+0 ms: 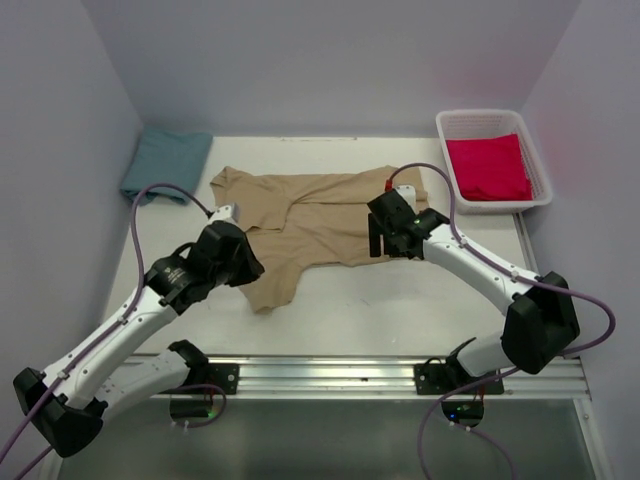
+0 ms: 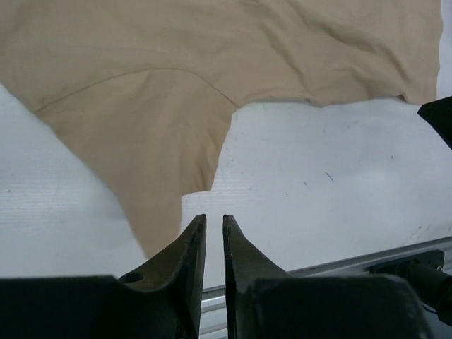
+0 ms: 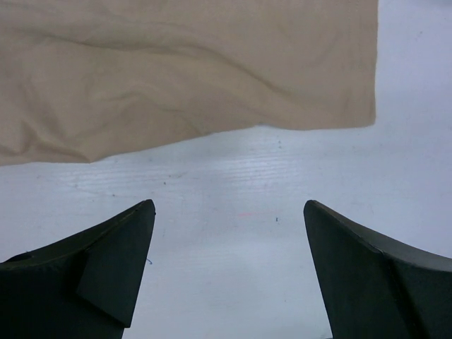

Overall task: Fold and stack the t-shirts
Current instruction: Grap the side of the flattened tshirt closest away from the robot with both arms

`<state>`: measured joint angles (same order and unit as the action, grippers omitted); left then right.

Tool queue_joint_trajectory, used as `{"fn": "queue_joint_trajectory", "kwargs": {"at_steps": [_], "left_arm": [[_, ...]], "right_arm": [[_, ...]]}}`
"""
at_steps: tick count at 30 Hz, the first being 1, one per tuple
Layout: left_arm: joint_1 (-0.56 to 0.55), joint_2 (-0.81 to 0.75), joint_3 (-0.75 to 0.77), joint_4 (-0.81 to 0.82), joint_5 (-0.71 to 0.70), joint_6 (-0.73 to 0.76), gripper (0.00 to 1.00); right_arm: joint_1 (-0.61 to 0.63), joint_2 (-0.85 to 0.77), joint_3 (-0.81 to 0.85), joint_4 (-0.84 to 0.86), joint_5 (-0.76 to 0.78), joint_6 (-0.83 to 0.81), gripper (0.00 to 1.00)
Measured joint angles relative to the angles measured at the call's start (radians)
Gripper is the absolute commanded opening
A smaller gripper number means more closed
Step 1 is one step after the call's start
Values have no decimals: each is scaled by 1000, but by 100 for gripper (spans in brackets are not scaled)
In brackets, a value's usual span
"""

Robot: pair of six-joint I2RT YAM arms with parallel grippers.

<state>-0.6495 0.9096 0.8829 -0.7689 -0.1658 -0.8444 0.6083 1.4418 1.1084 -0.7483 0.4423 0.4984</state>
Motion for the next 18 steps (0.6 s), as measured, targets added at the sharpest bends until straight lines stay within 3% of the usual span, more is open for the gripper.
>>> {"fn": "queue_joint_trajectory", "kwargs": {"at_steps": [4, 6, 11, 14, 18], "left_arm": [[0, -31, 21, -77, 9, -2, 19], [0, -54, 30, -107, 13, -7, 24], [0, -122, 0, -90, 14, -11, 56], [0, -125, -79, -7, 41, -3, 60], [0, -3, -160, 63, 112, 14, 60]], "right_arm": [[-14, 17, -7, -16, 24, 30, 89], [-47, 37, -24, -12, 27, 45, 89], [-187, 98, -84, 10, 26, 79, 86], [-245, 123, -98, 21, 30, 98, 85], [-264, 122, -103, 39, 30, 114, 85]]}}
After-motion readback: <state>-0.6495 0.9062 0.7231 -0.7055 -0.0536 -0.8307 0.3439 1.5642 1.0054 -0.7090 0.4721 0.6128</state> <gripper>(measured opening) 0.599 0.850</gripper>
